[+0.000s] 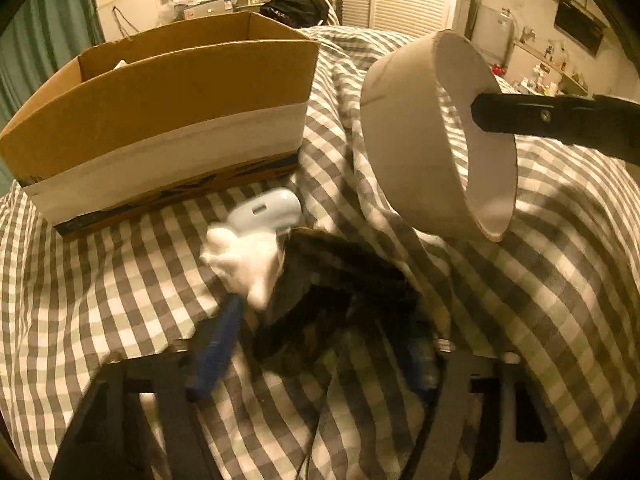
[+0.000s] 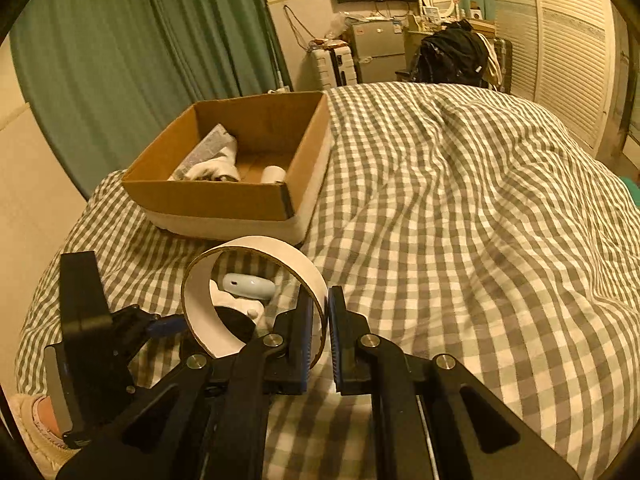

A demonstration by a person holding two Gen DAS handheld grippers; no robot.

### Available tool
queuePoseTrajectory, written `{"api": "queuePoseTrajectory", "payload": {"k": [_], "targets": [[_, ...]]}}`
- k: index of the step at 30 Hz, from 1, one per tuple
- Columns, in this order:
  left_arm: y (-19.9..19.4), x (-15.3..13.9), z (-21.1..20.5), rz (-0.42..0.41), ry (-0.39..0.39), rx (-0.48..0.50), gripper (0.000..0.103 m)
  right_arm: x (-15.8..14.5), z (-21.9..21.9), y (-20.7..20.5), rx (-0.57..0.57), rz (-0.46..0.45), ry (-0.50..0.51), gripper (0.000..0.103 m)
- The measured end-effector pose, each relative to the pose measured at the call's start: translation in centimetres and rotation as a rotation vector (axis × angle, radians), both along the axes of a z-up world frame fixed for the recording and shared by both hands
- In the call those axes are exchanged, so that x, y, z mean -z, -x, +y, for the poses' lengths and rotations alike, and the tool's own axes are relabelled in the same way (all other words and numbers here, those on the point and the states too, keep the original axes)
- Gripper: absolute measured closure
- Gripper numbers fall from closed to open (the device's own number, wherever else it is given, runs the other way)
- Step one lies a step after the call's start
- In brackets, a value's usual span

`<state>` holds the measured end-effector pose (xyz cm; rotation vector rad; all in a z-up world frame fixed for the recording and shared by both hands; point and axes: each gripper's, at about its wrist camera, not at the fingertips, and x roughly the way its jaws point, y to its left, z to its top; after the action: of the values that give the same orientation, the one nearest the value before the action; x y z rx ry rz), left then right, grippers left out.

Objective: Organize objects
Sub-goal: 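Grasp the white tape roll with the right tool while the left tool grasps the black plastic piece, then carry the tape roll and black piece into the box and open both tools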

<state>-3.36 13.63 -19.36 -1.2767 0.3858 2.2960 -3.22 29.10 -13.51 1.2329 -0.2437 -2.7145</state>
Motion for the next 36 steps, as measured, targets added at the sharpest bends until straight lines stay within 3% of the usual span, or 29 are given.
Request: {"api": "queuePoseTrajectory", "payload": {"k": [1,2,8,36], "targets": [[-0.1,0.1,-0.1,-0.024,-0.010,0.009,0.061,0.1,0.1,0.0,0.003,-0.004,-0.001,0.095],[0.0,0.4,-0.2,-0.049,-0.022,0.012,0.064,0.2,0.1,0.0,0.005,-0.006,-0.003,0.095],[-0.5,-0.3,-0.5,-0.015,-0.020,0.010,0.069,0.2,0.0,-0.1,0.008,-0.004,-0.018,0.095],[-4.2,-7.1,-6.2,0.063,-0.122,-0.129,0.076,-5.3,-1.8,-5.2,0.008,0.123,-0.046,0.095]]}}
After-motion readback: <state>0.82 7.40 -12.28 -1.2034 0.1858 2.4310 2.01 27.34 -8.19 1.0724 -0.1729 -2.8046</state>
